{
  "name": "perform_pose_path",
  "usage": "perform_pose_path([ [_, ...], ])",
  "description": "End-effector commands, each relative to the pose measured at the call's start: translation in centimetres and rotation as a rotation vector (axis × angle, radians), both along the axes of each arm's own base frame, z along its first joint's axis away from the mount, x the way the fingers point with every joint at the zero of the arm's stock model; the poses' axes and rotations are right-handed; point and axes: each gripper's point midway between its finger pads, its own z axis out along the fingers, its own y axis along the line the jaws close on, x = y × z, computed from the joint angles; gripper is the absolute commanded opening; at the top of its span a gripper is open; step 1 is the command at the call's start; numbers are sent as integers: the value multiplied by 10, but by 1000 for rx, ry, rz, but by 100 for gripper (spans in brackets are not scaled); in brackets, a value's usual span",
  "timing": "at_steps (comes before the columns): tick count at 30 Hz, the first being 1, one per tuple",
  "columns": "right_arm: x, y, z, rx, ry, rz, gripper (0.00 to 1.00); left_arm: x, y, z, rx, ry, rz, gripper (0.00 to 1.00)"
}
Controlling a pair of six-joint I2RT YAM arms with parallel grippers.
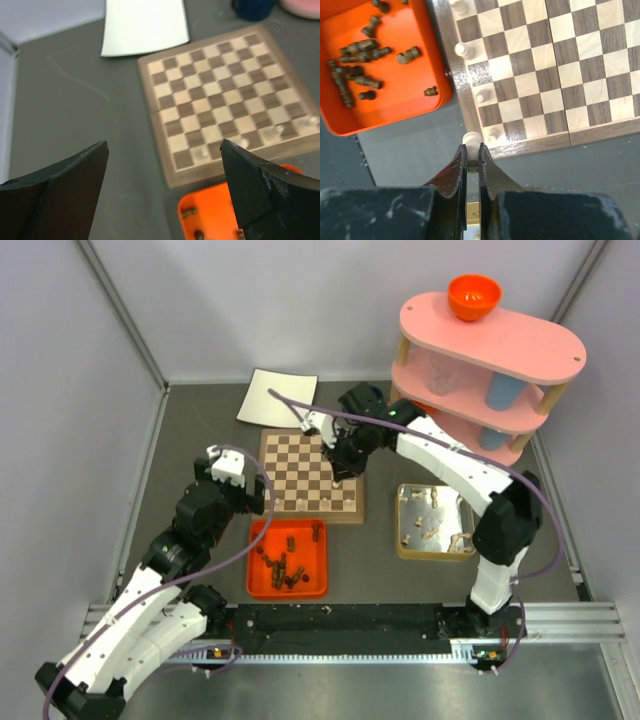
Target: Set up the chess pieces on the board
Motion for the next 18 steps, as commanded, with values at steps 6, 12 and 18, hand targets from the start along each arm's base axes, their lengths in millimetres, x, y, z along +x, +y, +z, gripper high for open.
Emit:
perform_pose_path([
  [6, 37, 31, -24, -167, -125, -60, 0, -18, 65, 7, 21, -161, 262, 99],
  [12, 29, 35, -53, -256, -118, -32, 0, -22, 66, 12, -7, -190, 254, 99],
  [18, 23, 28, -61, -294, -114, -27, 0, -23, 66, 12, -6, -190, 251, 99],
])
